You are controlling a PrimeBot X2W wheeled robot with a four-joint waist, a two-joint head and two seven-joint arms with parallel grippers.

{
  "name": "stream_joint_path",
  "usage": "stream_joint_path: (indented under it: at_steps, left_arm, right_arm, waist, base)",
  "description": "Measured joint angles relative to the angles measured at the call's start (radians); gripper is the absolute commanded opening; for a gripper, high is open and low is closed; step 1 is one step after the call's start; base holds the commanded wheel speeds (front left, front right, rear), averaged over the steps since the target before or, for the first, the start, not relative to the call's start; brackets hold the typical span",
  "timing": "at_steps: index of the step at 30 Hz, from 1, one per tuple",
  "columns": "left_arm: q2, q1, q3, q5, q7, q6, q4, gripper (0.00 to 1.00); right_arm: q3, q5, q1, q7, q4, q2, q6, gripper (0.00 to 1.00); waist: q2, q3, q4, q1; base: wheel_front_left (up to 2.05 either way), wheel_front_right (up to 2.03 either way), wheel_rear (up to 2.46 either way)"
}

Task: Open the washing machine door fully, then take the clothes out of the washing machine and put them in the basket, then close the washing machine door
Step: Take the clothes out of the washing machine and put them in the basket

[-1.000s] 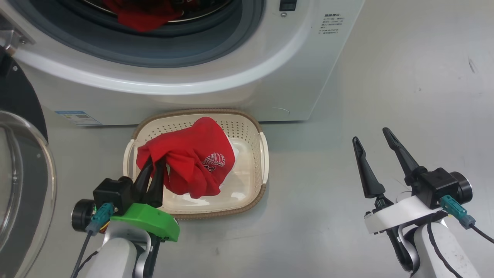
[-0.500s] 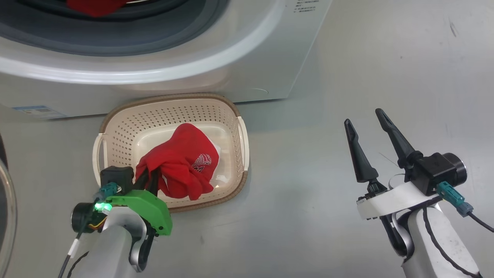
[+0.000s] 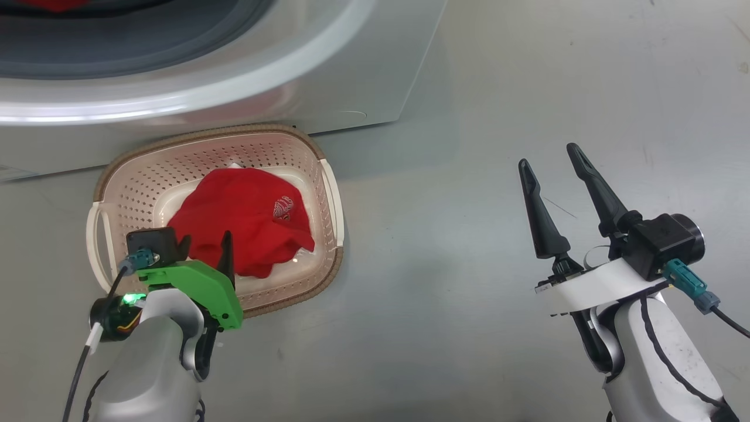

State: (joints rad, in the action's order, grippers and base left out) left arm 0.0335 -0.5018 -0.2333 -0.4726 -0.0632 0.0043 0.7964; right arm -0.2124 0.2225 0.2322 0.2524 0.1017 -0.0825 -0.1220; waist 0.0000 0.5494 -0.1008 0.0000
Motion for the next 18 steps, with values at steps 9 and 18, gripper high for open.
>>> stream_joint_path:
  at_steps: [9,18]
  left_arm:
    - [-0.001,-0.032,0.002,-0.002,-0.056,-0.002,0.071,1.0]
    - [-0.002,-0.033,-0.007,0.019,-0.17,-0.011,0.084,1.0]
  right_arm:
    - [0.019,0.006,0.007,0.0,0.008,0.002,0.0,1.0]
    - [0.028,0.006,0.005,0.0,0.031,-0.001,0.0,1.0]
  waist:
    - [0.0,-0.006,0.003,0.0]
    - [0.0,-0.051,0.031,0.0]
  base:
    - [0.0,0.0,0.0]
    - [0.0,0.0,0.0]
